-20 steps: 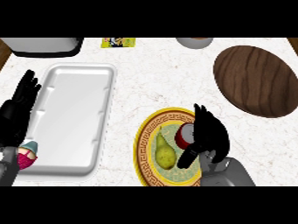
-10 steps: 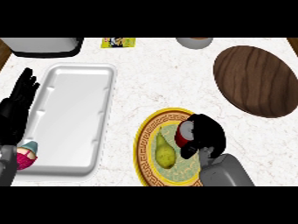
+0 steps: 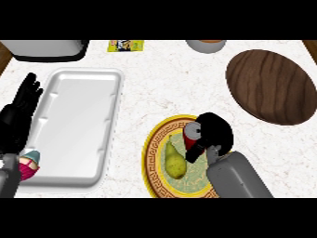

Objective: Pick the can from the plate and place it in the bowl

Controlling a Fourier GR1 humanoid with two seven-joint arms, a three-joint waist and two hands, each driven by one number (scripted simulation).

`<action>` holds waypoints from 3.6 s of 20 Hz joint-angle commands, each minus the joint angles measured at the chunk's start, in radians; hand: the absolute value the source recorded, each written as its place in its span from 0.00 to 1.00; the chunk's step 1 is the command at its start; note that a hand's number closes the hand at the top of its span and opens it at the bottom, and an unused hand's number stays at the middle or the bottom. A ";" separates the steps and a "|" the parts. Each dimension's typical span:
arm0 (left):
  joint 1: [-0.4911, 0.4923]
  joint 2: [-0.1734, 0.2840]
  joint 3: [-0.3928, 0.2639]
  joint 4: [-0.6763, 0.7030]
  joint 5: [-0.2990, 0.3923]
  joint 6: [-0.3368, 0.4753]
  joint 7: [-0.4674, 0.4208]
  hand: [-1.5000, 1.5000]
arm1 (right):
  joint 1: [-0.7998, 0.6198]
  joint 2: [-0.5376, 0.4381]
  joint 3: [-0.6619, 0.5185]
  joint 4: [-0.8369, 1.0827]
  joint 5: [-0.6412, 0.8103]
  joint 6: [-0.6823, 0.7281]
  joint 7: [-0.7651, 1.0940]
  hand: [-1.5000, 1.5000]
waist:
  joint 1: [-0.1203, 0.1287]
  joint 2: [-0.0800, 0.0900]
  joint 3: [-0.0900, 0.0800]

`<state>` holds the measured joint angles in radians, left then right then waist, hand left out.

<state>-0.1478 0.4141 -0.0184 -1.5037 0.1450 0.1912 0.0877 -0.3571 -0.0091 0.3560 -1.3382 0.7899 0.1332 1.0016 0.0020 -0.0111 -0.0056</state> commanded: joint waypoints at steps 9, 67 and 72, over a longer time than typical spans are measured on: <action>-0.042 -0.017 -0.003 0.013 -0.005 -0.049 0.001 0.50 | -0.518 -0.044 -0.185 0.659 0.058 -0.143 -0.234 1.00 | 0.050 0.029 0.006; 0.009 -0.103 0.052 -0.052 -0.107 -0.068 0.028 0.50 | -0.540 -0.483 -0.776 0.957 -0.114 -0.495 -0.838 0.00 | 0.029 0.021 0.008; -0.005 -0.077 0.103 -0.005 -0.076 -0.084 0.020 0.50 | -0.519 -0.455 -0.976 0.817 -0.342 -0.593 -1.019 0.00 | -0.002 0.014 0.009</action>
<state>-0.1638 0.3246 0.0601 -1.5251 0.0506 0.1233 0.1234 -0.8849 -0.4811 -0.5036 -0.4526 0.5818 -0.4070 0.0958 0.0117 0.0067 0.0037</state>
